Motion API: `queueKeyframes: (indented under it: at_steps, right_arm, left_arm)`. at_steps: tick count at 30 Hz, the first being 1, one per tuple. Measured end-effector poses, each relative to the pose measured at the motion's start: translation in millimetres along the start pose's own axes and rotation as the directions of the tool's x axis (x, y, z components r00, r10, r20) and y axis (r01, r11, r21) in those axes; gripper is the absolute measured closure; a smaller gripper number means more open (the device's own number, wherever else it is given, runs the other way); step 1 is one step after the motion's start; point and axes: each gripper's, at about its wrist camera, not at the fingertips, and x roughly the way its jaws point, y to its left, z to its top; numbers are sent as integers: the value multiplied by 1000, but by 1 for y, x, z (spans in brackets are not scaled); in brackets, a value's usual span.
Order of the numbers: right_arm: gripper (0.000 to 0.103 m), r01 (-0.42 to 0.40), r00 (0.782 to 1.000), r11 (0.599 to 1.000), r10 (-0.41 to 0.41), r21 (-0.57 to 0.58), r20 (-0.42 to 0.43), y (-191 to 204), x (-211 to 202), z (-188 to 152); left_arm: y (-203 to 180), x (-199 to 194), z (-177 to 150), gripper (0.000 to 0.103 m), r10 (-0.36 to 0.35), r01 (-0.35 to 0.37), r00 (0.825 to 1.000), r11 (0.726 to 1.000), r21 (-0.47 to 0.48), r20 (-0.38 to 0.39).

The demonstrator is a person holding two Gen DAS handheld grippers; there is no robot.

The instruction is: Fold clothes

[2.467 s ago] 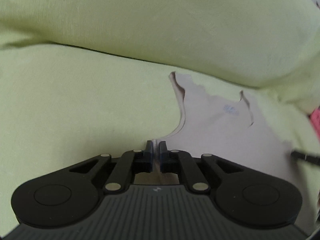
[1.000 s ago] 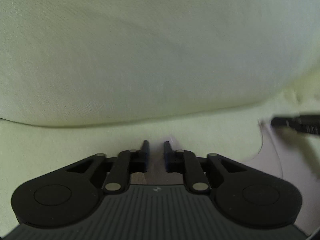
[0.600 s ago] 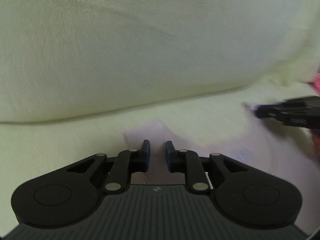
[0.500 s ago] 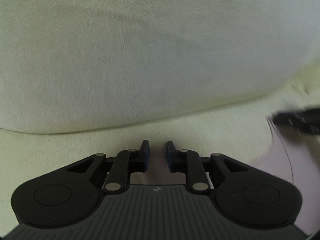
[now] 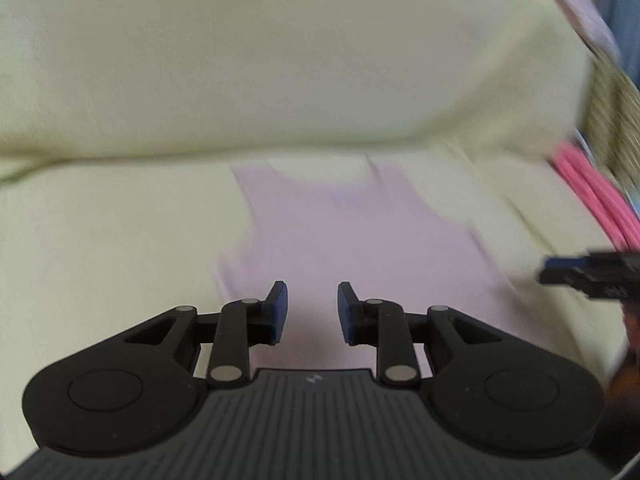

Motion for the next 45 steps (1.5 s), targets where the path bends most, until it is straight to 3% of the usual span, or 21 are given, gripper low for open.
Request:
queueKeyframes:
  at_steps: [2,5,9,12,14,15,18,20,23,26,31,34,36,38,41,43,45]
  right_arm:
    - [65,-9,998,999,11,32,-57,7,-8,-30]
    - [67,6,992,998,1,60,-125,17,-11,-69]
    - [77,76,986,996,-69,40,-151,20,-36,-108]
    - [82,114,982,989,-98,96,-160,12,-55,-129]
    - [86,134,980,983,-114,122,-163,6,-70,-139]
    - [82,142,982,983,-125,113,-142,10,-76,-141]
    - [82,144,988,987,-138,75,-73,24,-90,-142]
    - [82,108,993,993,-106,47,-42,36,-87,-139]
    - [82,99,994,995,-98,29,-52,48,-72,-143]
    - [85,133,988,990,-130,44,-82,48,-64,-159]
    - [85,160,982,983,-148,93,-118,43,-81,-176]
    - [78,150,984,979,-133,141,-122,44,-97,-183]
    - [61,120,990,979,-105,165,-94,51,-114,-182]
    - [53,112,993,980,-104,164,-57,58,-123,-172]
    - [34,112,994,980,-112,163,-12,68,-140,-161]
    - [21,112,993,978,-115,177,8,72,-153,-157]
    - [7,95,995,977,-101,192,22,77,-161,-150]
  left_arm:
    - [-18,1,-36,81,25,-24,997,1000,13,-71]
    - [-13,3,-85,82,52,-67,986,993,-95,-158]
    - [-6,-29,-125,84,124,-142,985,977,-160,-119]
    - [2,-52,-140,81,184,-216,971,951,-222,-155]
    - [-3,-70,-138,88,210,-240,968,935,-262,-139]
    - [-7,-84,-139,89,230,-255,966,929,-269,-121]
    - [-9,-121,-133,89,262,-261,965,945,-196,-23]
    - [-26,-119,-132,86,239,-238,971,959,-151,-16]
    - [-33,-100,-137,85,239,-257,964,951,-174,-119]
    - [-43,-84,-162,85,275,-304,949,928,-214,-157]
    - [-55,-79,-176,81,311,-360,919,912,-197,-242]
    - [-68,-89,-176,74,295,-356,917,910,-212,-270]
    - [-81,-100,-174,66,273,-337,924,912,-233,-267]
    - [-97,-107,-166,59,262,-316,934,923,-218,-244]
    - [-115,-126,-153,40,283,-318,939,931,-177,-195]
    - [-124,-141,-148,38,302,-326,940,932,-161,-158]
    - [-129,-154,-145,27,305,-325,942,932,-158,-138]
